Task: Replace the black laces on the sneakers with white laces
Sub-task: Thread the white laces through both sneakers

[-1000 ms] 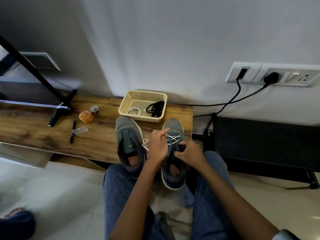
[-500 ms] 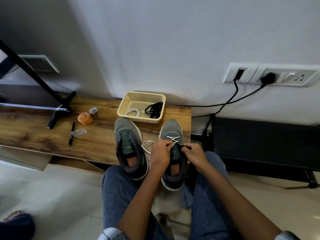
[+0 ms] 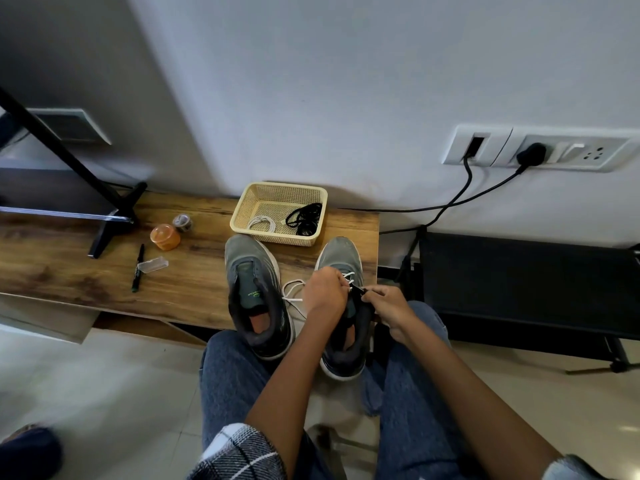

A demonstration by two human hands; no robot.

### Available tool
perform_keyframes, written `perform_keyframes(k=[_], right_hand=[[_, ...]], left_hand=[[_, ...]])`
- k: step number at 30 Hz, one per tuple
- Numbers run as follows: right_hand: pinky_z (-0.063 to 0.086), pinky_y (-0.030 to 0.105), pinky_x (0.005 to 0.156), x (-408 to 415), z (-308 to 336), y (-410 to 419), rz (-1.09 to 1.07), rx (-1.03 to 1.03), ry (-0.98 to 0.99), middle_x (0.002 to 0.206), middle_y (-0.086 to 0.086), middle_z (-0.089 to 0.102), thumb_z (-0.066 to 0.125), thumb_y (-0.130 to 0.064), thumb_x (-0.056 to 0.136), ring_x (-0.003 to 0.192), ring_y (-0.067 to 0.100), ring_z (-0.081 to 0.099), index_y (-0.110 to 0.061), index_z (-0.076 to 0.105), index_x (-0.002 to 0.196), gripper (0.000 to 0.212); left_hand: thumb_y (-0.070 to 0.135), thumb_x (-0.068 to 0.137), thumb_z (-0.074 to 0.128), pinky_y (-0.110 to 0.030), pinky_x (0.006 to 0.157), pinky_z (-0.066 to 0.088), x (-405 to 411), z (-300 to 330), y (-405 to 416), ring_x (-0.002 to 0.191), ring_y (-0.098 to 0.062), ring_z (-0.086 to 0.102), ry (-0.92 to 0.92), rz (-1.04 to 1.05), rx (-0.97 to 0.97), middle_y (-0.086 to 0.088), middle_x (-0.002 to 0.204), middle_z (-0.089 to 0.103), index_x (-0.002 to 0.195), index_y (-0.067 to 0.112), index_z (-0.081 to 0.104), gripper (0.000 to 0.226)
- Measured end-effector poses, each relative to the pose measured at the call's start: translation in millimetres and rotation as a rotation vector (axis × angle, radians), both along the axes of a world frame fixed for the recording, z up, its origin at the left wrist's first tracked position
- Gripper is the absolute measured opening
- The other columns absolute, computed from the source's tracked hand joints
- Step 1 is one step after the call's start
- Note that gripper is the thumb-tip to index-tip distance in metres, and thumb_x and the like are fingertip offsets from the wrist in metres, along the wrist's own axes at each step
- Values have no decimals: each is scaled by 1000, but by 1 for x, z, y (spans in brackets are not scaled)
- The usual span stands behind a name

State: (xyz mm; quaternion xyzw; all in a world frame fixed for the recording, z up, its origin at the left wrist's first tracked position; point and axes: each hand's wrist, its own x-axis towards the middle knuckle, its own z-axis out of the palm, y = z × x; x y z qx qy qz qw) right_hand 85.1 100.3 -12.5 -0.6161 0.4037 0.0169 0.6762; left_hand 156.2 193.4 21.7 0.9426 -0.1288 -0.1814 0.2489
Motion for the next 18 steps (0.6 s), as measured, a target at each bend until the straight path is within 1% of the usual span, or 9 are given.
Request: perform_keyframes(k=[2,4,6,9,12,14,16,18], right_hand=[[45,26,65,-1,0,-1,1,9,0,75,4,62,50,2,88,73,16,56,-21,68,73,33],[46,26,66,-1,0,-1,8,14,-1,78,5,63,50,2,88,74,16,57,-20,68,74,33],[47,27,67,-1,1,0,18,14,-12,80,6,64,49,2,89,75,16,58,-20,69,77,32],[48,28,68,-2,2,2,37,-25,-38,81,5,65,48,4,88,75,15,58,-19,69,83,32],[50,31,70,-3,1,2,61,-68,-60,81,4,67,48,4,88,76,15,60,-15,72,90,30],[51,33,73,-4,0,2,85,-83,-73,82,4,67,49,4,87,79,16,61,-20,71,86,33],[51,32,72,-5,1,2,92,-90,-87,82,4,67,49,5,87,77,14,61,-23,70,82,35],[50,28,68,-5,1,2,89,-93,-94,81,3,67,49,5,87,75,13,60,-21,70,85,33]], left_hand=[[17,87,66,-28,68,47,0,-2,-2,89,-22,66,6,-6,3,-3,92,72,84,18,75,9],[16,87,65,-30,70,49,1,-4,-3,90,-23,66,10,-4,7,-5,93,72,85,17,74,10],[16,88,62,-32,73,52,1,-6,-3,90,-25,66,3,-5,21,-7,94,71,86,14,74,12],[16,89,55,-35,74,52,1,-7,-5,90,-28,65,-22,-3,34,-11,95,69,89,8,71,17],[14,89,57,-31,71,49,3,-10,-4,89,-25,65,-4,-4,7,-9,93,70,88,8,72,16],[14,87,62,-26,66,43,4,-13,0,88,-21,64,39,4,-28,-6,91,71,85,11,73,11],[16,87,66,-24,66,40,5,-15,3,89,-20,64,71,6,-51,-3,91,71,84,15,72,7],[19,87,67,-24,66,40,6,-16,4,89,-19,64,81,-6,-56,-2,91,71,85,17,72,6]])
